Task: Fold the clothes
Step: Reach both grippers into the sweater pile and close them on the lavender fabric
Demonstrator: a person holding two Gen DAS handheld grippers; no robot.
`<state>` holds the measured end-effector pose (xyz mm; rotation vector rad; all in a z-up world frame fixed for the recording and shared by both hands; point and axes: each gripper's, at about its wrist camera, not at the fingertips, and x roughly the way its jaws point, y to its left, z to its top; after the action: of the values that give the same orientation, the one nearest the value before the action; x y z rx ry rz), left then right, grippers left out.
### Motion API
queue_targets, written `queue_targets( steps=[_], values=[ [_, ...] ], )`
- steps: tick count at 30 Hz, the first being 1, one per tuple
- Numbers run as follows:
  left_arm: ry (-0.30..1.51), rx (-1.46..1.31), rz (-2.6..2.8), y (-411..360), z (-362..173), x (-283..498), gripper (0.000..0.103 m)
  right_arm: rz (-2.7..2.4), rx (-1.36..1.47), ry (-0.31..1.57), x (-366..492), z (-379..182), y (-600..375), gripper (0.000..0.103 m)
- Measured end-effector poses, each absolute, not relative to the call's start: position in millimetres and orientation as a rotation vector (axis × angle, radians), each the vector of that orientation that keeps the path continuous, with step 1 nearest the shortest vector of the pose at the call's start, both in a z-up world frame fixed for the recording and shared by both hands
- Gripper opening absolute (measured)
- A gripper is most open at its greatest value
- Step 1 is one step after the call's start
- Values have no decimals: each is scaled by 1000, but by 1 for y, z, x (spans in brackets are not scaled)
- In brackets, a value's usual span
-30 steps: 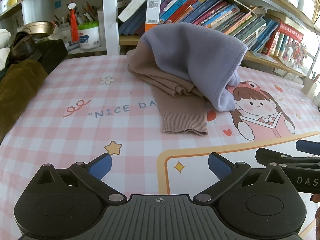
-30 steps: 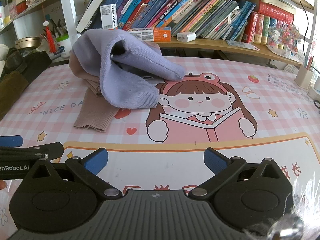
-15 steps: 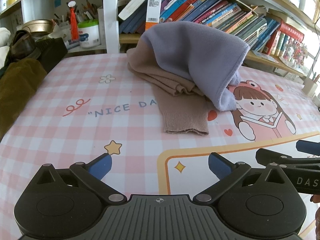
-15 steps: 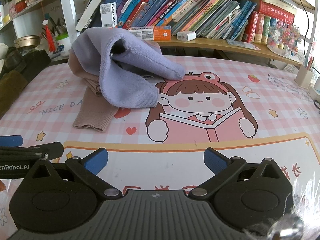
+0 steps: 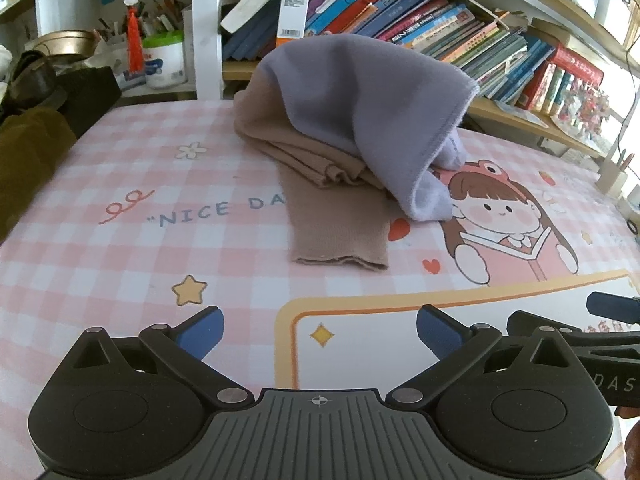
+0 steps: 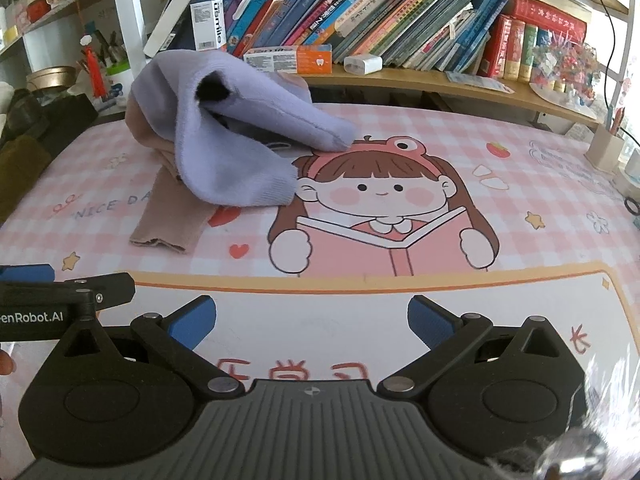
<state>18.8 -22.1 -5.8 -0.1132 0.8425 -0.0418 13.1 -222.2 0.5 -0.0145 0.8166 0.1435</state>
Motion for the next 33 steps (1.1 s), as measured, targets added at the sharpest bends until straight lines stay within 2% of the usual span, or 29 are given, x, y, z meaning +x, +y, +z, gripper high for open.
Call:
queue_targets(
  steps=[11, 19, 33],
  values=[
    [861, -129, 99, -55, 0, 26, 103, 233, 3, 838, 37, 0, -273, 103],
    [901, -212, 218, -61, 7, 30, 103, 343, 144, 852, 61, -4, -310, 103],
    [753, -18, 258, -117, 50, 57, 103, 504, 468, 789, 111, 6, -345, 103]
  ],
)
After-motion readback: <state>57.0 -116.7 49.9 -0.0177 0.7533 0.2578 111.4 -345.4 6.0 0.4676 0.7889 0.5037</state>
